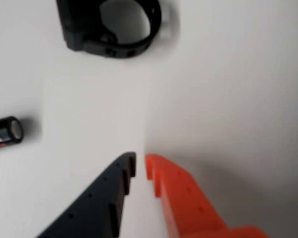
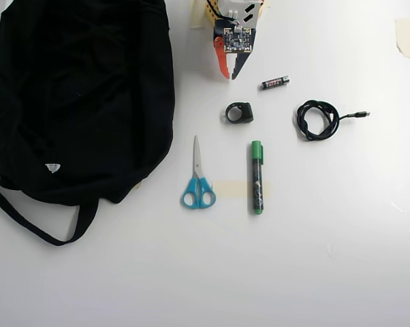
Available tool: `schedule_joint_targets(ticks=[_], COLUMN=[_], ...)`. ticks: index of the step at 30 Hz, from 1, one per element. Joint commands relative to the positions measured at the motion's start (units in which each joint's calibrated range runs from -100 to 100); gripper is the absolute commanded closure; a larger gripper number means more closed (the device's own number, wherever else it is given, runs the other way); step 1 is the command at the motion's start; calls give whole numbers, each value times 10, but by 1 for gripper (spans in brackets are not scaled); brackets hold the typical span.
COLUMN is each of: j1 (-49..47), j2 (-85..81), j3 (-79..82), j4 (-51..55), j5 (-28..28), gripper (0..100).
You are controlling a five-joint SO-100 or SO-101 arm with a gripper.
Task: Put the green marker into the black bag
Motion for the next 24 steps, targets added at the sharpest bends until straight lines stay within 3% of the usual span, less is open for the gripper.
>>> schedule_joint_targets(ticks=[1, 13, 24], j1=[0, -5, -5], j2=[-9, -9, -2], j3=[14, 13, -34], j4=[26, 15, -112], j5=[2, 2, 2], gripper=[98, 98, 97])
